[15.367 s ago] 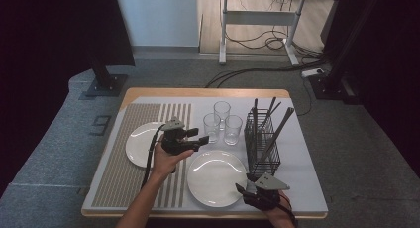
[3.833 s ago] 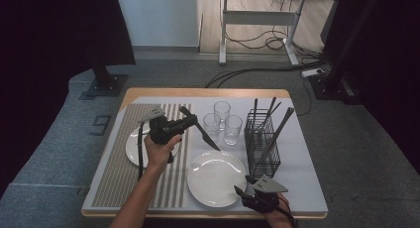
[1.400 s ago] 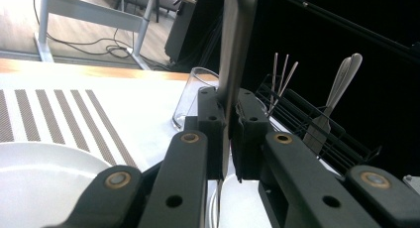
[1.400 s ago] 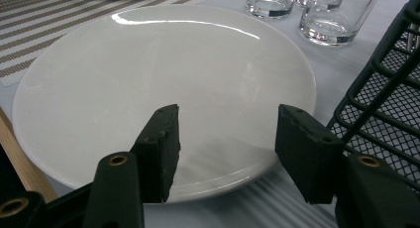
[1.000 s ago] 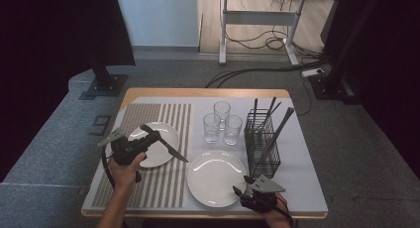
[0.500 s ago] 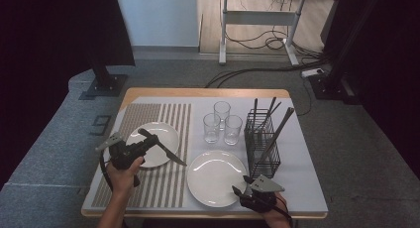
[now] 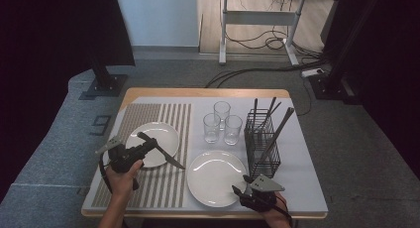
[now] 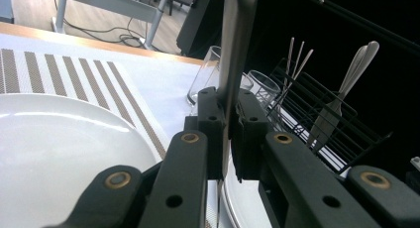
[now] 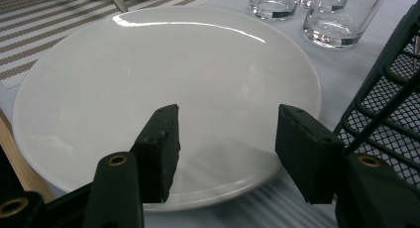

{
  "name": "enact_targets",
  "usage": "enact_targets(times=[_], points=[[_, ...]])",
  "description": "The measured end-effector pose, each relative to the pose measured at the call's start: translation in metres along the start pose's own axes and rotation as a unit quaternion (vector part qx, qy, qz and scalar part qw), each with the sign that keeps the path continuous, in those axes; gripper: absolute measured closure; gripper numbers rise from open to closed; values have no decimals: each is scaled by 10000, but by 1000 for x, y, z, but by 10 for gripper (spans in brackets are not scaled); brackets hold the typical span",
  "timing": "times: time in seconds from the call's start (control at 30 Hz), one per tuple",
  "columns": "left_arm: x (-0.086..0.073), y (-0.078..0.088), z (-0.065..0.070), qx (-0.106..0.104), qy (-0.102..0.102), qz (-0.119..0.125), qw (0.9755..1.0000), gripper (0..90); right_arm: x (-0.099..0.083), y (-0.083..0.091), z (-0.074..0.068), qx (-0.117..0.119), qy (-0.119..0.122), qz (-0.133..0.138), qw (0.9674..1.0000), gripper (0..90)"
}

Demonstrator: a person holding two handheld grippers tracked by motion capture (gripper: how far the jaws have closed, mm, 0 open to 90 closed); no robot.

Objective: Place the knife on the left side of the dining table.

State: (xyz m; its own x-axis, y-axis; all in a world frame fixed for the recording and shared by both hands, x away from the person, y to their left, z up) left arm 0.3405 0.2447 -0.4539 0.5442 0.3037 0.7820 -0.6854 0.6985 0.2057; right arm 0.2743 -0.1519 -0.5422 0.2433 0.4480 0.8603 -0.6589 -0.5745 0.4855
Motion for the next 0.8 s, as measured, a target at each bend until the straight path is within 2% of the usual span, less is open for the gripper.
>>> enact_targets(times=[0.23,0.8], points=[[-2,4,1,19,0,14,10000,840,0,0,0,-2,5,1,10000,429],[-11,17,-6,114,168,77,9998,840,2,2,1,-51,-74,84,9999,429]])
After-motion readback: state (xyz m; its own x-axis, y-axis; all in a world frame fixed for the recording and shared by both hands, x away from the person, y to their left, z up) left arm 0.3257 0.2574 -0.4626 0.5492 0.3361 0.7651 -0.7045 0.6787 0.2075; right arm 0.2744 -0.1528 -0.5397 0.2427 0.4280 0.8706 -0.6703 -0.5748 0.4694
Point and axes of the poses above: each handheld gripper's, and its own axes: y roughly backward along the jaws, x roughly out of its top, z roughly to its right, the point moved 3 cm from there along -y, roughly forward along the jaws, and after that the axes turned 10 degrees about y, right-handed, at the moved point
